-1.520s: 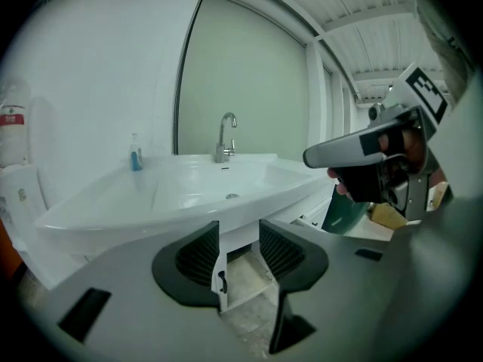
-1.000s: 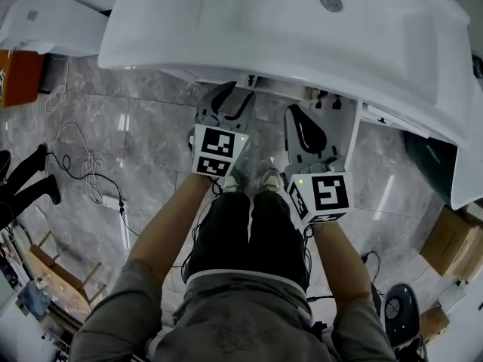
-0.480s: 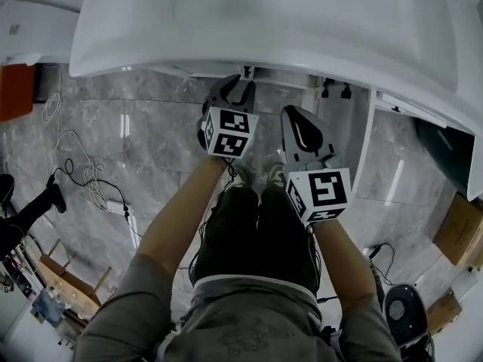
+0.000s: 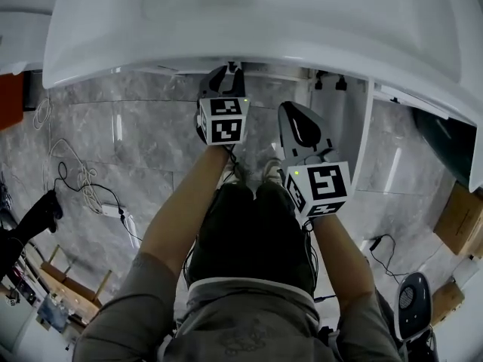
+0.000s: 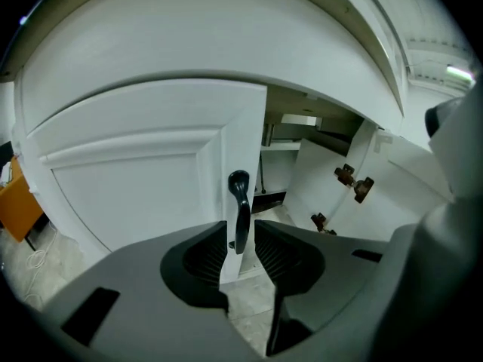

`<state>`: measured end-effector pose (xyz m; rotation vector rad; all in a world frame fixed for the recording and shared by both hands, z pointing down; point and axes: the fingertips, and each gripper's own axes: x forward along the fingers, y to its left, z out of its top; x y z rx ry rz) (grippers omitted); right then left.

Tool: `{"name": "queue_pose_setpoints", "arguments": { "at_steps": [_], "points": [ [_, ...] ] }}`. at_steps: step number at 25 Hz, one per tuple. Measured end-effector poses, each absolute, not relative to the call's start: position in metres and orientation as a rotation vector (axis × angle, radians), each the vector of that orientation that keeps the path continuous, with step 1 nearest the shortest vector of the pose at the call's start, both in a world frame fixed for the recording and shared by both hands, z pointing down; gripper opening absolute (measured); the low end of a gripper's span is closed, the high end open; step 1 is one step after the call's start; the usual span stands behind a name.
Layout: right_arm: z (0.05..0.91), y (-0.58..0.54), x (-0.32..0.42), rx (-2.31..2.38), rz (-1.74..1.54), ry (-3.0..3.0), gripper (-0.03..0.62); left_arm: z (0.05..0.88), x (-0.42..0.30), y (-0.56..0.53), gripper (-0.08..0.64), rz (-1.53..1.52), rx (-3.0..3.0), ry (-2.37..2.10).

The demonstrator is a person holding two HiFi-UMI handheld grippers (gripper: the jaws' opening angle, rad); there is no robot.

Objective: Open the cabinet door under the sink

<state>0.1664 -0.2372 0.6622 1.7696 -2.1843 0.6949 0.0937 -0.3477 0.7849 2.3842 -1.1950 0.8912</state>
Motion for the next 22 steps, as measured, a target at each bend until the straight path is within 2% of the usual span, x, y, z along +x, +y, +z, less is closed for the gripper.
{"name": "queue_pose_setpoints", "arguments": {
  "at_steps": [13, 14, 22],
  "points": [
    [0.674, -0.232, 0.181, 1.776, 0.7, -2.121, 0.035, 0.782, 0.099, -0.357, 0.093, 0.943, 2.385, -1.283],
    [0.675, -0.231, 0.182, 1.777, 0.706, -2.116, 0.035, 0.782, 0.099, -0.356, 0.063, 0.946, 2.383, -1.279],
    [0.674, -0.217, 0.182, 1.753, 0.749, -2.092, 0.035, 0.784, 0.094, -0.338, 0.06, 0.952, 2.419, -1.135]
  ]
}}
